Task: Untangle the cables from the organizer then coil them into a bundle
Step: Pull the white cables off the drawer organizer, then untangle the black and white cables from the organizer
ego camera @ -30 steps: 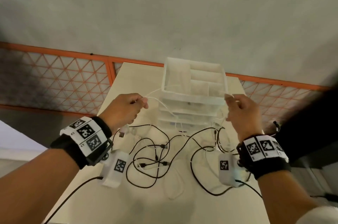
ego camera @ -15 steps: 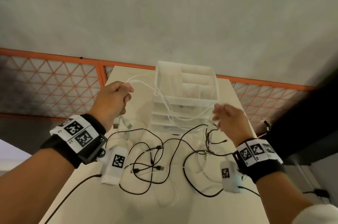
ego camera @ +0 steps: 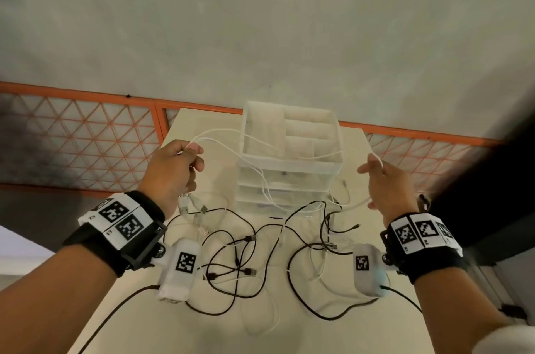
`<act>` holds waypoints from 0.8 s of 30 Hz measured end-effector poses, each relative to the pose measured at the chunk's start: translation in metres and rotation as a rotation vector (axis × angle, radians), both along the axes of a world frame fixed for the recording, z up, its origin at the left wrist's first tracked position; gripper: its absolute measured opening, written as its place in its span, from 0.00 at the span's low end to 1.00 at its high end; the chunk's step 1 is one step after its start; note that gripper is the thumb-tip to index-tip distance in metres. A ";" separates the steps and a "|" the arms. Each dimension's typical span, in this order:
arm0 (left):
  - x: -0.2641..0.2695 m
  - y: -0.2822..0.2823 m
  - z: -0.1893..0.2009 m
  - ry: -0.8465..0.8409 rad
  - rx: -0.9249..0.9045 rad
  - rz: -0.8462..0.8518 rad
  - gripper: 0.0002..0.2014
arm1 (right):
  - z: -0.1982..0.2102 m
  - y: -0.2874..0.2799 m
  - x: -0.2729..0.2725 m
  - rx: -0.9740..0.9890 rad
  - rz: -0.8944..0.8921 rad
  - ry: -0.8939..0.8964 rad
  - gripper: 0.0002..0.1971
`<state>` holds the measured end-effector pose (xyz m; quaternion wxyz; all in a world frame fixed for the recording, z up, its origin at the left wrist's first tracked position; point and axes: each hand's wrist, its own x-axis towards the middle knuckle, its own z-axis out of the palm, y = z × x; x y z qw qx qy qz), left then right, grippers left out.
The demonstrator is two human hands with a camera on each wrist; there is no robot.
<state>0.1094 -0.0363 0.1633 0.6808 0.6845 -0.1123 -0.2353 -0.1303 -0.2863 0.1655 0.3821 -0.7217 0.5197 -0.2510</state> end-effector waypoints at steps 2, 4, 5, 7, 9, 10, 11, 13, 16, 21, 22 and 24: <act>0.001 0.000 -0.001 0.011 -0.007 0.008 0.10 | -0.006 -0.008 -0.002 0.002 -0.026 0.087 0.22; -0.002 -0.002 -0.001 0.020 -0.006 -0.006 0.09 | -0.013 -0.019 -0.002 -0.035 -0.072 0.120 0.23; -0.004 -0.003 -0.002 0.024 -0.003 -0.020 0.09 | -0.015 -0.023 -0.001 -0.054 -0.094 0.124 0.24; -0.007 -0.006 -0.004 0.024 0.012 -0.054 0.08 | -0.018 -0.035 0.004 -0.106 -0.119 0.097 0.23; -0.010 -0.007 -0.005 0.027 0.025 -0.085 0.09 | -0.018 -0.046 0.009 -0.156 -0.147 0.054 0.23; -0.011 -0.007 -0.006 0.030 0.031 -0.099 0.09 | -0.017 -0.049 0.011 -0.178 -0.156 0.042 0.21; -0.012 -0.008 -0.006 0.032 0.038 -0.116 0.09 | -0.018 -0.052 0.012 -0.179 -0.138 0.019 0.18; -0.014 -0.007 -0.006 0.019 0.060 -0.159 0.09 | -0.027 -0.057 0.011 -0.132 -0.041 -0.018 0.14; -0.018 -0.006 -0.006 -0.038 0.109 -0.234 0.13 | -0.042 -0.051 0.006 -0.025 0.159 0.236 0.34; -0.027 -0.007 -0.002 -0.169 0.166 -0.353 0.10 | -0.008 0.013 0.016 -0.112 0.313 -0.083 0.27; -0.032 -0.009 0.000 -0.216 0.170 -0.404 0.10 | 0.002 0.032 0.022 -0.067 0.462 -0.116 0.28; -0.045 -0.016 0.007 -0.328 0.152 -0.498 0.10 | 0.010 0.067 0.037 -0.019 0.757 -0.021 0.29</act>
